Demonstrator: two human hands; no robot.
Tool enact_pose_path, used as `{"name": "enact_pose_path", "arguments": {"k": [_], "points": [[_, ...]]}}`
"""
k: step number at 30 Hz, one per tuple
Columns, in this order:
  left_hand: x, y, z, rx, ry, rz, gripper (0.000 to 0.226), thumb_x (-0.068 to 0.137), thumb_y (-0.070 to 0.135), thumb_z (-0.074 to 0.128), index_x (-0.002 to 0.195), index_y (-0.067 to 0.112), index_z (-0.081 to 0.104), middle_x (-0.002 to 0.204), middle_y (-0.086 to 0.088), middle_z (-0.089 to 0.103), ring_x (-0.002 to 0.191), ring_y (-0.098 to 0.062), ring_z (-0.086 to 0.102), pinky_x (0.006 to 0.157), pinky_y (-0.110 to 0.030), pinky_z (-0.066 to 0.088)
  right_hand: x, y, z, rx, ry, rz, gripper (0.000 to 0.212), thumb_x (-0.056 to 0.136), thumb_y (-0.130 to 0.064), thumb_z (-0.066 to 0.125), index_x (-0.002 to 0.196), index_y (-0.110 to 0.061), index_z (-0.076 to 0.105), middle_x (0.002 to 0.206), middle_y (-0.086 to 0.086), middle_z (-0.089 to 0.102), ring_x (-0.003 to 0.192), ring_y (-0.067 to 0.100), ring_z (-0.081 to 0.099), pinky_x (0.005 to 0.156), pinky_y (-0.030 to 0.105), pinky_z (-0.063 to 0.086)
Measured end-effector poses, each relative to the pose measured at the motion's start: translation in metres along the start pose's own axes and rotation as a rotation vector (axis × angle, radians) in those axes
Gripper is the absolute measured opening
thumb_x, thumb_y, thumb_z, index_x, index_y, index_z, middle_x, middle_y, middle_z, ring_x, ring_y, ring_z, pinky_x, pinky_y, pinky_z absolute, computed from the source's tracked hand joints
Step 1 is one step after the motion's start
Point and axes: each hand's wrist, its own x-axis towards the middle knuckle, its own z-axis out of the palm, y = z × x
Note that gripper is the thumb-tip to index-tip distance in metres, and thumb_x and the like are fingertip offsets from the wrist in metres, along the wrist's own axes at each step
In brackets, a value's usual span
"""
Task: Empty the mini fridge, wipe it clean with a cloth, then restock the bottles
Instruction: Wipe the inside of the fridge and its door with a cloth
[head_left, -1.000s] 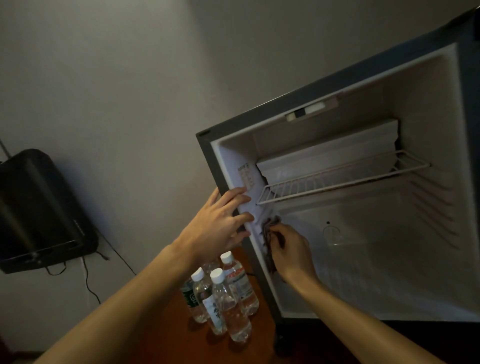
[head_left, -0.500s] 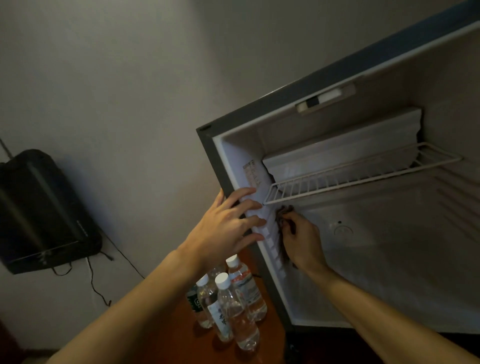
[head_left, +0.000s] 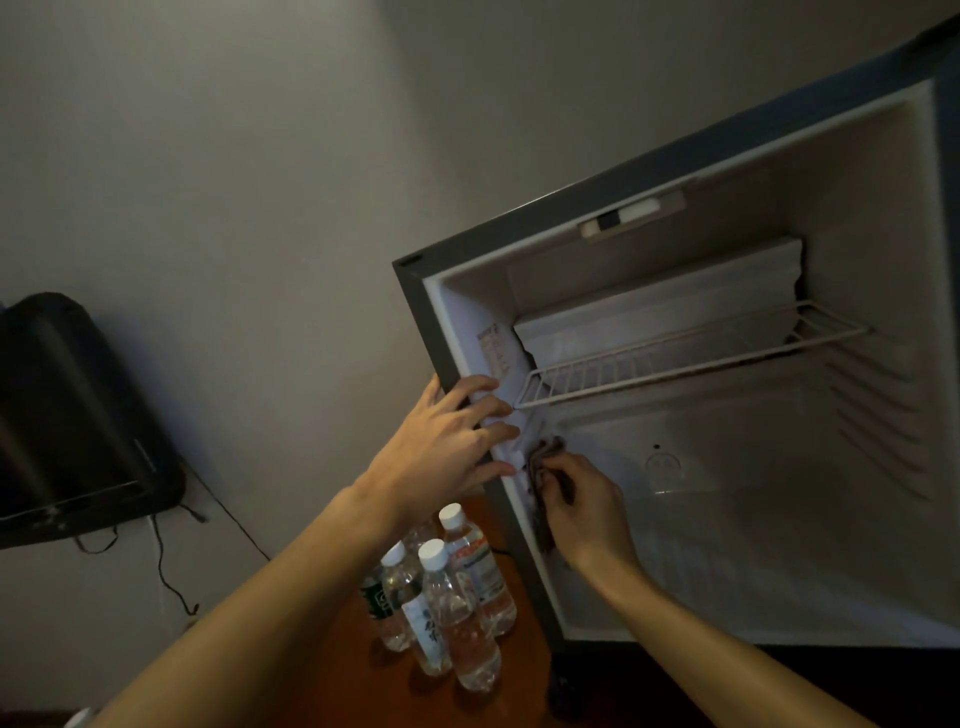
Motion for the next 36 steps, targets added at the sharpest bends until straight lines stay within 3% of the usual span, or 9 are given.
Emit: {"name": "enact_pose_path", "arguments": {"k": [4, 10, 17, 20, 26, 29, 33, 36], "points": [[0.000, -0.001, 0.002, -0.027, -0.006, 0.024, 0.043, 0.093, 0.055, 0.059, 0.122, 0.025, 0.072, 0.128, 0.003, 0.066, 0.139, -0.028, 0.042, 0.096, -0.054, 0.047, 0.024, 0.016, 0.005, 0.006, 0.041, -0.025, 0.017, 0.095, -0.006, 0.057, 0.101, -0.014, 0.070, 0.098, 0.002, 0.069, 0.086, 0.011, 0.061, 0.072, 0.008, 0.039], [0.000, -0.002, 0.002, -0.031, -0.032, 0.030, 0.046, 0.096, 0.056, 0.051, 0.125, 0.025, 0.069, 0.130, 0.004, 0.065, 0.140, -0.027, 0.039, 0.094, -0.051, 0.047, 0.052, 0.036, 0.015, -0.044, 0.098, -0.006, 0.020, 0.094, -0.006, 0.058, 0.108, -0.009, 0.071, 0.107, 0.010, 0.072, 0.098, 0.027, 0.066, 0.086, 0.027, 0.046], [0.001, 0.000, -0.001, 0.012, -0.048, 0.018, 0.046, 0.094, 0.057, 0.053, 0.125, 0.026, 0.069, 0.129, 0.004, 0.065, 0.139, -0.027, 0.039, 0.095, -0.049, 0.045, 0.024, 0.025, 0.012, -0.012, 0.078, 0.039, 0.016, 0.095, -0.007, 0.055, 0.100, -0.012, 0.069, 0.100, 0.006, 0.070, 0.090, 0.020, 0.064, 0.080, 0.029, 0.049], [0.001, 0.003, -0.003, 0.037, -0.045, -0.012, 0.050, 0.091, 0.057, 0.060, 0.129, 0.025, 0.066, 0.133, 0.002, 0.063, 0.138, -0.026, 0.041, 0.097, -0.049, 0.044, -0.005, 0.017, 0.009, 0.001, 0.034, 0.036, 0.016, 0.096, -0.008, 0.054, 0.096, -0.018, 0.067, 0.094, -0.003, 0.064, 0.084, 0.012, 0.059, 0.073, 0.023, 0.045], [0.003, 0.008, -0.010, 0.040, -0.008, -0.025, 0.052, 0.083, 0.054, 0.074, 0.121, 0.020, 0.072, 0.126, -0.002, 0.066, 0.129, -0.028, 0.052, 0.094, -0.049, 0.048, -0.024, 0.012, 0.000, 0.023, -0.028, 0.028, 0.022, 0.098, -0.012, 0.053, 0.094, -0.032, 0.061, 0.093, -0.013, 0.061, 0.086, 0.002, 0.058, 0.077, 0.024, 0.051], [0.002, 0.007, -0.006, 0.052, 0.015, -0.022, 0.050, 0.082, 0.055, 0.074, 0.119, 0.021, 0.073, 0.123, 0.000, 0.067, 0.129, -0.027, 0.051, 0.095, -0.048, 0.046, -0.016, 0.014, 0.000, 0.010, -0.025, 0.034, 0.020, 0.097, -0.009, 0.055, 0.094, -0.026, 0.065, 0.092, -0.008, 0.062, 0.085, 0.008, 0.060, 0.076, 0.027, 0.051], [0.002, 0.005, -0.002, 0.042, 0.022, -0.016, 0.052, 0.085, 0.058, 0.067, 0.122, 0.022, 0.071, 0.126, 0.001, 0.065, 0.132, -0.026, 0.048, 0.099, -0.046, 0.047, 0.005, 0.031, 0.006, -0.037, 0.023, -0.046, 0.015, 0.096, -0.007, 0.056, 0.098, -0.014, 0.069, 0.093, -0.004, 0.064, 0.080, 0.007, 0.057, 0.069, 0.018, 0.042], [0.001, 0.004, 0.000, 0.044, 0.048, -0.005, 0.051, 0.085, 0.058, 0.067, 0.120, 0.022, 0.072, 0.124, 0.001, 0.066, 0.131, -0.025, 0.049, 0.100, -0.045, 0.046, 0.028, 0.047, 0.014, -0.053, 0.048, -0.031, 0.016, 0.096, -0.008, 0.057, 0.104, -0.013, 0.070, 0.099, 0.000, 0.068, 0.086, 0.013, 0.061, 0.077, 0.022, 0.045]]}}
